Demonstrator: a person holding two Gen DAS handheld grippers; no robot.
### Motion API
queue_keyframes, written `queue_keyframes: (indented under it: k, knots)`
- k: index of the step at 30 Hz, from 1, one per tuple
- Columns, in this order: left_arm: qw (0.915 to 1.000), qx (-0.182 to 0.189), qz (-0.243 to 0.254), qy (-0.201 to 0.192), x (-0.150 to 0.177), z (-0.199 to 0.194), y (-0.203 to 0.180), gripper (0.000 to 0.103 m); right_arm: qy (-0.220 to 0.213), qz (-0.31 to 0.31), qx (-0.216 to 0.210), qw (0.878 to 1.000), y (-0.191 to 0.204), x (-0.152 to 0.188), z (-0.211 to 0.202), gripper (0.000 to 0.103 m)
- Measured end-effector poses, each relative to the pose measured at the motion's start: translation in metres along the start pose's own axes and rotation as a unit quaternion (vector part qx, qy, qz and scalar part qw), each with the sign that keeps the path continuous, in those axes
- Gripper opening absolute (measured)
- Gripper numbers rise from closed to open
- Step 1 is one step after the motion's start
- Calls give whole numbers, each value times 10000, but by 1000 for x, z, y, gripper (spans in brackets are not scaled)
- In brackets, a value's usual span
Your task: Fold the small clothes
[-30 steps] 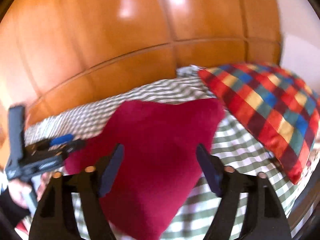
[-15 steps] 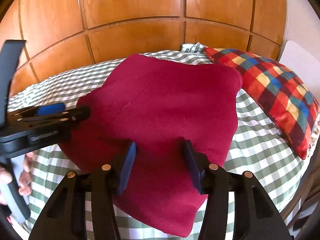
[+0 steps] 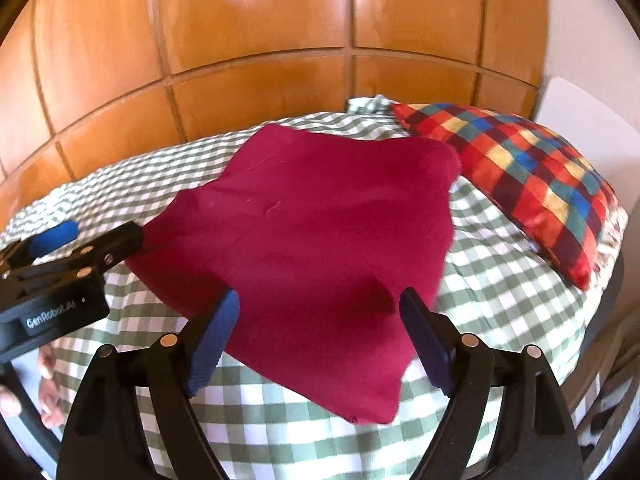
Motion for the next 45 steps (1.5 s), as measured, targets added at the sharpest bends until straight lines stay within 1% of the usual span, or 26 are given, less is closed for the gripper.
queue_keyframes:
  k: [4,5,7,12,15,20,23,27,45]
  knots:
    - [9998,-141,-33,-155,2,-12,5,100,-38,506,312,9982,-15,4,-10,90]
    - [9997,-165,-75,-190,2,-15,6,100,-46,664,446,9968,-21,5,-13,92]
    - [9995,-153,-148,-235,3,-19,7,100,-52,810,570,9951,-26,6,-16,95]
    - [9991,-165,-231,-317,4,-30,8,100,-74,929,840,9921,-31,6,-21,96]
    - [9991,-147,-209,-349,4,-35,5,100,-140,925,917,9914,-32,5,-25,97]
    - [9989,-146,-42,-441,4,-42,-5,100,-194,847,924,9919,-27,6,-29,97]
    - [9985,-134,-33,-532,4,-47,-9,100,-186,823,902,9923,-25,8,-29,97]
    - [9985,-156,33,-523,4,-47,-12,101,-163,815,845,9929,-22,9,-27,97]
    - [9985,-251,15,-476,5,-46,-10,100,-263,806,927,9921,-22,6,-31,97]
Point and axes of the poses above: each gripper's, at about its wrist camera, not at the fingertips, and z roughly the way its jaws point, y to its left, x to its underside, the point moved 8 cm from there along z, roughly the way its jaws point, and after that the axes turned 11 degrees about -z, right-handed, at the moved point
